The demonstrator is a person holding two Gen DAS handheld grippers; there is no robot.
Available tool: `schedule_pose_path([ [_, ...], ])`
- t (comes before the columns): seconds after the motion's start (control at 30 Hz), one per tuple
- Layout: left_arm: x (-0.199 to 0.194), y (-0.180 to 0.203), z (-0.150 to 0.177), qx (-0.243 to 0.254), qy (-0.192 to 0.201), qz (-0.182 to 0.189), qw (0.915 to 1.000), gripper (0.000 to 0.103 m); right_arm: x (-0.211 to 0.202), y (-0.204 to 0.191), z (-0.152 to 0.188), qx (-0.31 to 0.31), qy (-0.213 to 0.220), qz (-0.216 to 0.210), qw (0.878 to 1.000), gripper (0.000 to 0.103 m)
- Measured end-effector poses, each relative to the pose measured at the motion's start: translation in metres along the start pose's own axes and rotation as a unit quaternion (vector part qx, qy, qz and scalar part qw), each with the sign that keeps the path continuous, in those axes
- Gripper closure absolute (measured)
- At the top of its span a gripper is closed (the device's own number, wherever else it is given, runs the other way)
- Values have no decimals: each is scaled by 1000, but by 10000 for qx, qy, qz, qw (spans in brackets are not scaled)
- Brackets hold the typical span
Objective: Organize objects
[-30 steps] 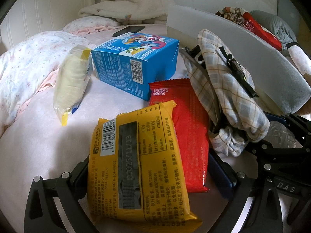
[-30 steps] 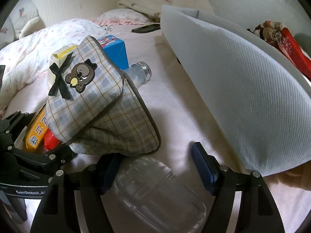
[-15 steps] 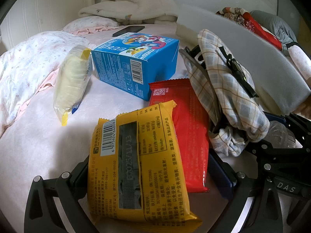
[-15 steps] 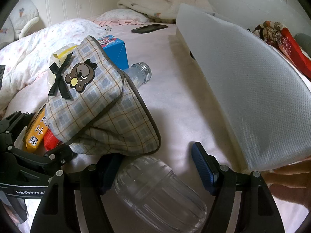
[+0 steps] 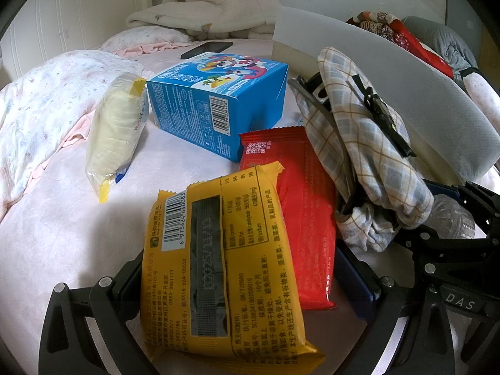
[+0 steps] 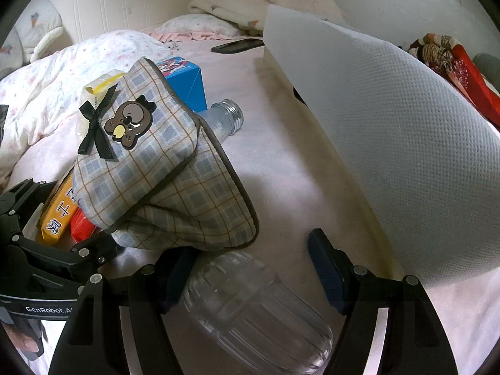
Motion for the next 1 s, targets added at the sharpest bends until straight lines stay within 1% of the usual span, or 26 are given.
schedule_pose_path([
  [0.4, -1, -4, 2, -23, -37, 11, 10000, 0, 2, -1, 0, 25, -3, -2, 10000, 30],
  [0.47, -2, -5, 2, -56, -60, 83, 9999, 1, 5, -1, 0, 68, -26, -21, 10000, 29],
  [0.53, -1, -6, 2, -50, -114, 139, 9998, 1, 7, -1, -3, 101, -35, 90, 9999, 29],
  [0.6, -1, -5, 1, -56, -133, 184, 9997, 1, 7, -1, 0, 232, -9, 142, 9996, 29],
  [0.63, -2, -6, -1, -112, -123, 271, 9995, 1, 9, 0, 0, 313, -32, 143, 9994, 28],
  [0.7, -6, -8, -3, -197, -136, 426, 9988, 6, 10, 0, -3, 547, -186, 213, 9981, 28],
  [0.73, -8, -8, -4, -175, -164, 509, 9984, 13, 10, 1, -3, 670, -291, 227, 9971, 29],
  [0.77, -11, -7, -6, -124, -202, 595, 9979, 21, 10, -2, -4, 817, -438, 189, 9955, 31],
  [0.8, -14, -5, -8, -71, -233, 692, 9973, 23, 8, -4, -5, 929, -481, 101, 9945, 35],
  [0.83, -19, -3, -10, -47, -246, 805, 9964, 24, 2, -6, -7, 1084, -478, -50, 9929, 47],
  [0.87, -23, -2, -13, -60, -214, 833, 9963, 24, -3, -7, -8, 1214, -450, -234, 9913, 60],
  [0.9, -30, -3, -17, -104, -135, 860, 9962, 24, -8, -8, -9, 1345, -431, -372, 9893, 65],
  [0.93, -36, -3, -21, -144, -84, 898, 9958, 24, -14, -7, -11, 1461, -416, -465, 9873, 68],
  [0.97, -43, -3, -26, -183, -36, 984, 9950, 24, -21, -6, -13, 1531, -363, -522, 9862, 68],
  [1.0, -49, -2, -30, -210, -6, 1098, 9937, 24, -32, -4, -18, 1535, -217, -559, 9863, 68],
])
Point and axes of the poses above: each gripper's, at about its wrist camera, not at the fingertips, and x roughly the way its jaws point, y to its right, z to its underside, the point moved 9 cm from there along x, roughly the way its jaws point, and after that the axes turned 1 degree about -x, right-handed, at the moved point
